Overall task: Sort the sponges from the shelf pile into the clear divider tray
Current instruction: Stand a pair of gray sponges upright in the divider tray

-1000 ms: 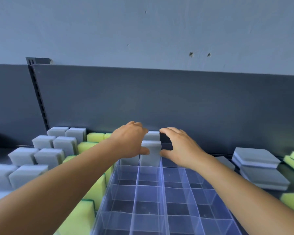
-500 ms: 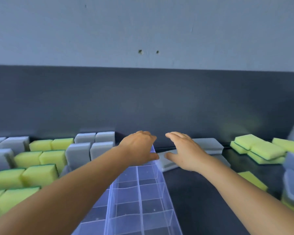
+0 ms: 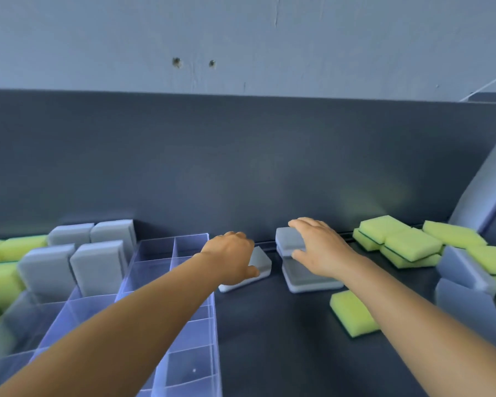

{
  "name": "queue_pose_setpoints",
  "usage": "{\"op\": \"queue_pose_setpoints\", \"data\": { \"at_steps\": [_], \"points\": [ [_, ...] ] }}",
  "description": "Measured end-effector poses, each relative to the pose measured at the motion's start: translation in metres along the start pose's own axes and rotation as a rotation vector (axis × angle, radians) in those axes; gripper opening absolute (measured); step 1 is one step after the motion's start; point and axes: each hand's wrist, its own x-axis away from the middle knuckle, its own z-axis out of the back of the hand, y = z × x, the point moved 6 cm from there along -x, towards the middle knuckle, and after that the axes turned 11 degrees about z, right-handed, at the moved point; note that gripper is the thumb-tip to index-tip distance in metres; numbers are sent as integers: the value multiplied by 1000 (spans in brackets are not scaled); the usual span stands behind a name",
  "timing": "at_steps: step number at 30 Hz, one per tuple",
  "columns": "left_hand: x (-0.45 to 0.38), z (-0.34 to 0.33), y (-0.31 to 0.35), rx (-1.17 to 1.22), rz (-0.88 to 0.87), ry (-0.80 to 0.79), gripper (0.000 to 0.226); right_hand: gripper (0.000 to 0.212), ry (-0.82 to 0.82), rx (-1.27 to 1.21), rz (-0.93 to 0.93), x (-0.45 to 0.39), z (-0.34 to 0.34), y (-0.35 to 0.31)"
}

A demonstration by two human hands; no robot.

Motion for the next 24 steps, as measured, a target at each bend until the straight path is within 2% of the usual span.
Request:
{"op": "queue_pose_setpoints", "data": {
  "at_steps": [5, 12, 17, 21, 24],
  "points": [
    [-14, -11, 5, 44, 66, -47, 51, 59, -46, 59, 17, -13, -9, 16],
    [-20, -8, 5, 174, 142, -29, 60, 51, -71, 125, 19, -25, -11, 25],
    [-19, 9, 3, 325, 163, 115, 72, 60, 91, 99, 1, -23, 5, 23],
    [-8, 28, -5, 482, 219, 264, 67, 73, 304, -112, -52, -16, 28, 16],
    [2, 37, -15, 594, 268, 330, 64, 82, 356, -243, -60, -10, 34, 8]
  ]
}}
